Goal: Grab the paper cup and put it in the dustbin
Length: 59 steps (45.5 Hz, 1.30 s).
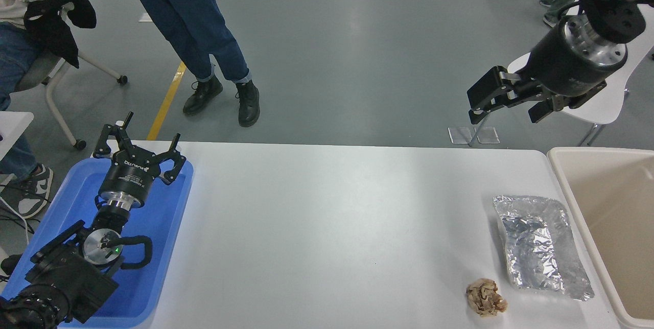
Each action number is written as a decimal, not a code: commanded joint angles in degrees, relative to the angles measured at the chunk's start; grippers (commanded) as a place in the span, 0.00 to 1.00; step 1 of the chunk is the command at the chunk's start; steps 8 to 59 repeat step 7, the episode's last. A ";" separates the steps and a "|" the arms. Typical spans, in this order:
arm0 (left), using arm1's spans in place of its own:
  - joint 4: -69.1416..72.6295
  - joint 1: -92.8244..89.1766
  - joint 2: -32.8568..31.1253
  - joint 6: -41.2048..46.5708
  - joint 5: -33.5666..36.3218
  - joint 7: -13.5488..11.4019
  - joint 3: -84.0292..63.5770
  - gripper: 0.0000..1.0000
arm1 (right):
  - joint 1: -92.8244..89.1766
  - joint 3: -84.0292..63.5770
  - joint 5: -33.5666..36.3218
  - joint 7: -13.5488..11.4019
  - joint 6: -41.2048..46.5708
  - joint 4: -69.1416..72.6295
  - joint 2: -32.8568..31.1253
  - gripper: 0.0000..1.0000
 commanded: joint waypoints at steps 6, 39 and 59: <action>0.00 0.00 -0.01 -0.01 0.02 0.00 0.00 1.00 | 1.25 -0.64 0.20 0.01 0.01 -0.07 0.19 1.00; 0.00 0.00 -0.01 -0.01 0.02 0.00 0.00 1.00 | 1.25 -0.64 0.20 0.09 0.01 0.02 0.19 1.00; 0.00 0.00 -0.01 -0.01 0.02 0.00 0.00 1.00 | 1.25 -0.64 0.20 0.09 0.01 0.02 0.19 1.00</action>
